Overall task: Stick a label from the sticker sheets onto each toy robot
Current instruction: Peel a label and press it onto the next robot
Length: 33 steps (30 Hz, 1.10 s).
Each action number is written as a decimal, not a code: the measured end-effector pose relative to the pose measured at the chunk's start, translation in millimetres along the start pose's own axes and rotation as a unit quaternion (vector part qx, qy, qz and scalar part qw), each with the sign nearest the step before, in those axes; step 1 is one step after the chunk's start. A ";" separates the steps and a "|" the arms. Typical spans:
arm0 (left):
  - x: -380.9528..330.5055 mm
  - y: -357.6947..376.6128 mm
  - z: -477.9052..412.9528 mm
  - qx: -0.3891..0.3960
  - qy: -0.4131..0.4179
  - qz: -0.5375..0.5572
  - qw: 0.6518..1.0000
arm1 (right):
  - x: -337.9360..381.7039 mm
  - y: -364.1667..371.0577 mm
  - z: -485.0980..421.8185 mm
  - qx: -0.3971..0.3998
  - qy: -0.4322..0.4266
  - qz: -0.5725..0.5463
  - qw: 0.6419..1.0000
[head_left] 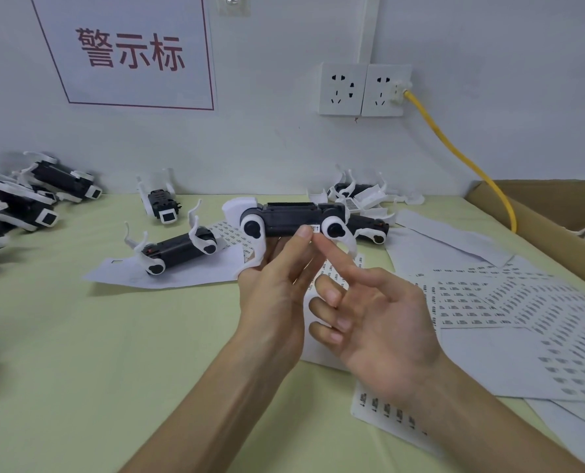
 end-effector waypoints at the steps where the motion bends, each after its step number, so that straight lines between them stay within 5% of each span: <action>1: -0.1 0.7 0.4 0.000 0.004 0.001 1.000 | 0.3 0.1 0.0 -0.002 0.000 -0.003 1.000; 19: -1.9 -6.9 -2.3 -0.050 0.114 -0.027 0.992 | 0.7 -0.2 0.7 -0.016 0.005 -0.010 1.000; 33: 2.4 -9.8 -1.1 -0.089 0.096 -0.016 0.991 | -5.5 0.1 -0.6 -0.021 0.004 -0.057 0.998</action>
Point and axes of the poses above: each hand's wrist, its own z-axis away from the middle knuckle, its own y-axis out of the palm, x = y × z, the point moved 4 cm from there along -z, towards the middle knuckle, and after that the axes turned 4 degrees about z, right-handed, at the moved point
